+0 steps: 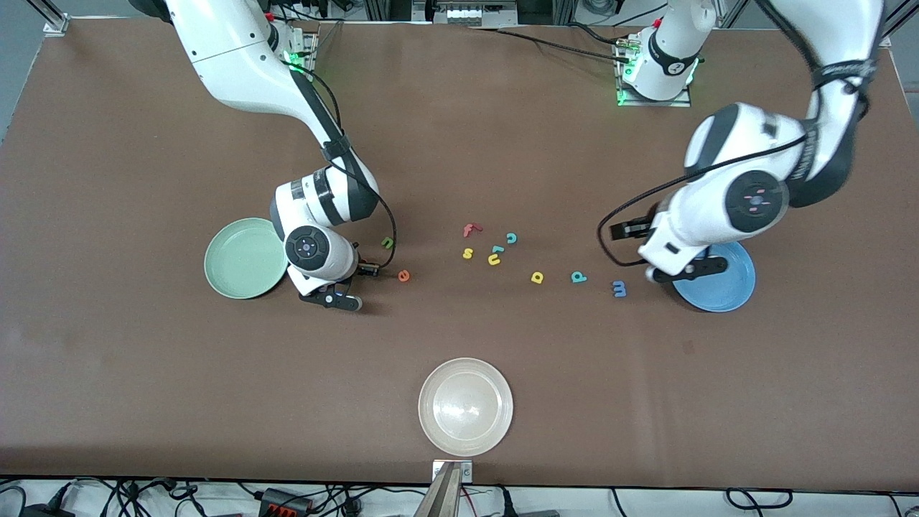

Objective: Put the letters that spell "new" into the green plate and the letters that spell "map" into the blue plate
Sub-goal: 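Grasp the pink letter with the right gripper while the left gripper reaches letters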

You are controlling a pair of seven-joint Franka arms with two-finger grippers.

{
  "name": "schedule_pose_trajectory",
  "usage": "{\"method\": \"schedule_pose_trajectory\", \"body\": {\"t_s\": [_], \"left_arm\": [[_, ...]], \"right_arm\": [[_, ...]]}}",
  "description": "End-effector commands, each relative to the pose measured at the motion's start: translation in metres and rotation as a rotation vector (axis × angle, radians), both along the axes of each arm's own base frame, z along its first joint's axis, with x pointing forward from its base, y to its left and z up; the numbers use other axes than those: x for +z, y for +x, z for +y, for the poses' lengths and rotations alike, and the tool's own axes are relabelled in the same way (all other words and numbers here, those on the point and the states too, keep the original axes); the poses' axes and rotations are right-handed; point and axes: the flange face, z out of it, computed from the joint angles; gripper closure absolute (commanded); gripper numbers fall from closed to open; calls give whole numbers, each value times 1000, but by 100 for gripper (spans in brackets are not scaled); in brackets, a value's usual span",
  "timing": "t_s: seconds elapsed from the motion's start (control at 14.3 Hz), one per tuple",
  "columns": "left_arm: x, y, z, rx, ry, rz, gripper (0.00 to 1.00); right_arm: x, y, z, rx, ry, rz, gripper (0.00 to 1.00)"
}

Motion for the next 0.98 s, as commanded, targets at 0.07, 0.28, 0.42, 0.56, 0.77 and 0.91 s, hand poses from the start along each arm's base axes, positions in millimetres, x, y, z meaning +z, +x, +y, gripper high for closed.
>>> {"method": "schedule_pose_trajectory", "body": {"t_s": [0.07, 0.28, 0.42, 0.56, 0.77, 0.91], "left_arm": [[-56, -2, -47, 288, 46, 2, 0], [-103, -9, -94, 461, 57, -7, 0], [-133, -10, -117, 538, 29, -33, 0], [-159, -12, -127, 553, 7, -47, 14], [-182, -7, -128, 575, -32, -76, 31], [-188, -7, -128, 574, -32, -78, 37]], "right_arm": [[-5, -1, 7, -14, 7, -8, 41], [-6, -3, 9, -6, 7, -5, 57], [-6, -3, 8, 6, 9, -3, 78], [-5, -3, 7, 29, 11, 2, 93], [33, 8, -4, 40, 26, -11, 98], [67, 18, -36, 1, 2, 5, 98]]}}
